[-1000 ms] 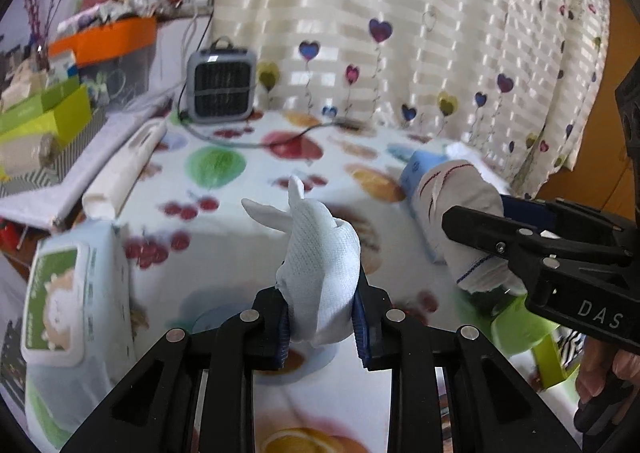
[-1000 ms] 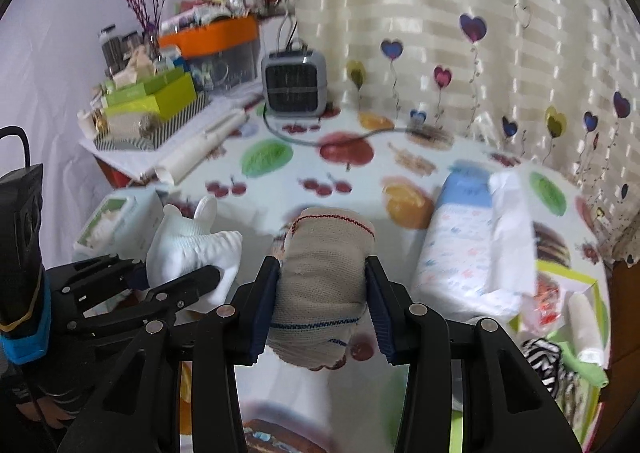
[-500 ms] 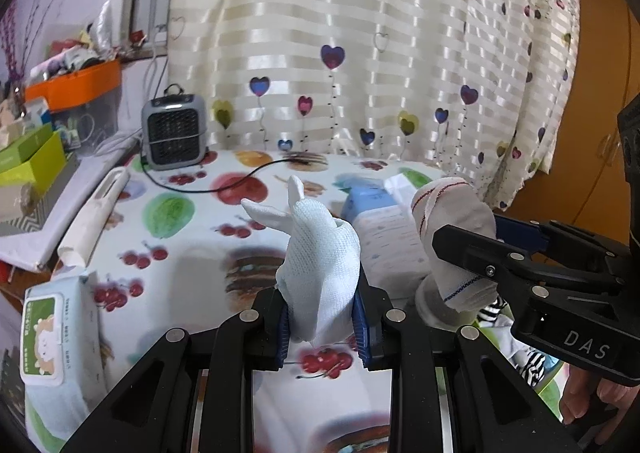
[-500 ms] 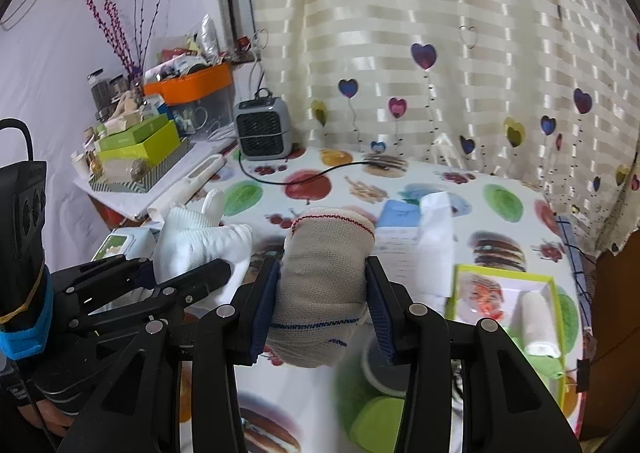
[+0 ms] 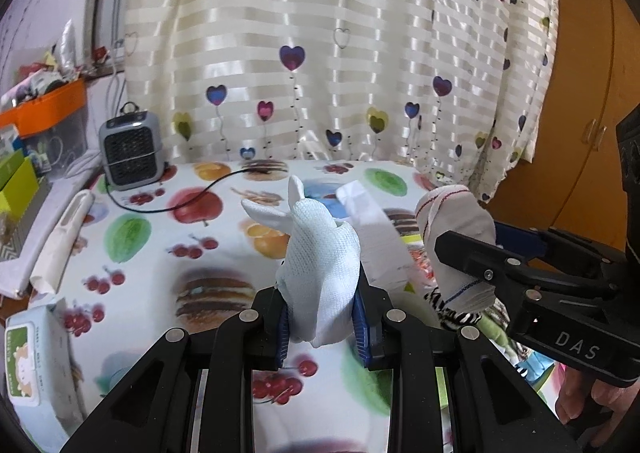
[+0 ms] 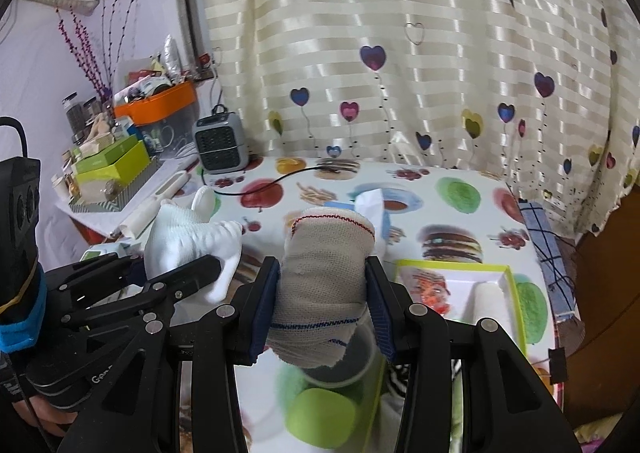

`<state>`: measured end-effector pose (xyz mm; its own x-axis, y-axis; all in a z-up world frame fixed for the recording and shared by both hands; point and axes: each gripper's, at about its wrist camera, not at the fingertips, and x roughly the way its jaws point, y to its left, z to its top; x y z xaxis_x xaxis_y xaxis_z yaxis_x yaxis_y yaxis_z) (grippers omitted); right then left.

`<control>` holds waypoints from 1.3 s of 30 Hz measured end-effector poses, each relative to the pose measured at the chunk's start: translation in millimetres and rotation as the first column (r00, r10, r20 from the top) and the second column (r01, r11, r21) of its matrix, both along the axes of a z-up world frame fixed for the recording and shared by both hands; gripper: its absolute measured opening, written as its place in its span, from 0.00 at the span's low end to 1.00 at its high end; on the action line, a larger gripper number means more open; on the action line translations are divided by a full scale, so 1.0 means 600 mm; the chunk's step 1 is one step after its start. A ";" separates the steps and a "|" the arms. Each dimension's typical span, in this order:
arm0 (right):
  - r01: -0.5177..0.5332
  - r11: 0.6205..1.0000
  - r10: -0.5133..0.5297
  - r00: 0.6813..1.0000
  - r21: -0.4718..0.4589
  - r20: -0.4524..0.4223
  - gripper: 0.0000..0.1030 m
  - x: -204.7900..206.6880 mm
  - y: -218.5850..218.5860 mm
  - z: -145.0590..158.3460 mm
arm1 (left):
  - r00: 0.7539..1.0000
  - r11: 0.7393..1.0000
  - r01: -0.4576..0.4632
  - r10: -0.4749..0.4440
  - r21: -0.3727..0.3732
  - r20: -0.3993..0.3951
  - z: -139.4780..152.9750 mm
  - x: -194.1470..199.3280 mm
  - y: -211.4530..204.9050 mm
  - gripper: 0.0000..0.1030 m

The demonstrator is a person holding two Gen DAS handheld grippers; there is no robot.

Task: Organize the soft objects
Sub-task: 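Lift and carry the glove and rolled sock with both tools over the box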

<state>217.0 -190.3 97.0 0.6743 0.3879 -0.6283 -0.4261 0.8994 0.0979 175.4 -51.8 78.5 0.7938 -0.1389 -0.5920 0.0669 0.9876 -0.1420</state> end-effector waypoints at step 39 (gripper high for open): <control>0.191 0.980 -0.196 0.972 -0.048 -0.130 0.43 0.090 -0.174 -0.082 | 0.955 0.962 0.263 -0.270 -0.076 -0.119 -0.061 0.136 -0.177 0.24</control>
<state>270.9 -294.8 47.8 0.6436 0.2348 -0.7285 -0.2289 0.9673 0.1095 257.1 -158.0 41.9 0.6422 -0.3729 -0.6697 0.3041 0.9259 -0.2240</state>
